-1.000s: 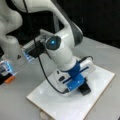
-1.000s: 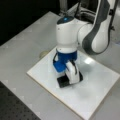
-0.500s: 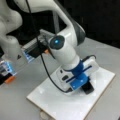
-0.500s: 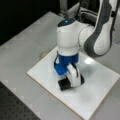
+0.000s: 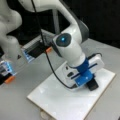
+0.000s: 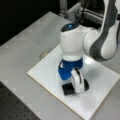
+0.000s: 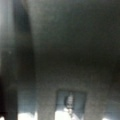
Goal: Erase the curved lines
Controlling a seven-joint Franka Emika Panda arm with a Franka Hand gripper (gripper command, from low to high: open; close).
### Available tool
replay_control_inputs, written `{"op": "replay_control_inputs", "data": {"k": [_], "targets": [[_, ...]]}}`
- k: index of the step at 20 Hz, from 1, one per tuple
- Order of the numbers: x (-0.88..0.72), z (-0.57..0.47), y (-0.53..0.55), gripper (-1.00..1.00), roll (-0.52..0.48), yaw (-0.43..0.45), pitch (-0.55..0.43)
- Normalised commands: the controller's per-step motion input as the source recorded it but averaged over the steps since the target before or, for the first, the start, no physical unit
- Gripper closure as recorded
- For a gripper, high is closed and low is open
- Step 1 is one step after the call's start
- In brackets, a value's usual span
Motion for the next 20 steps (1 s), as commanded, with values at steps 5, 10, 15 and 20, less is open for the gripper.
{"op": "replay_control_inputs", "data": {"k": [5, 10, 15, 20], "targets": [[0.31, 0.1, 0.14, 1.0, -0.169, 0.005, 0.321], [-0.11, 0.7, -0.31, 1.0, -0.429, 0.269, 0.488], [-0.16, 0.75, -0.44, 1.0, -0.48, 0.41, 0.424], [0.03, 0.27, -0.26, 1.0, -0.304, 0.307, 0.266]]}}
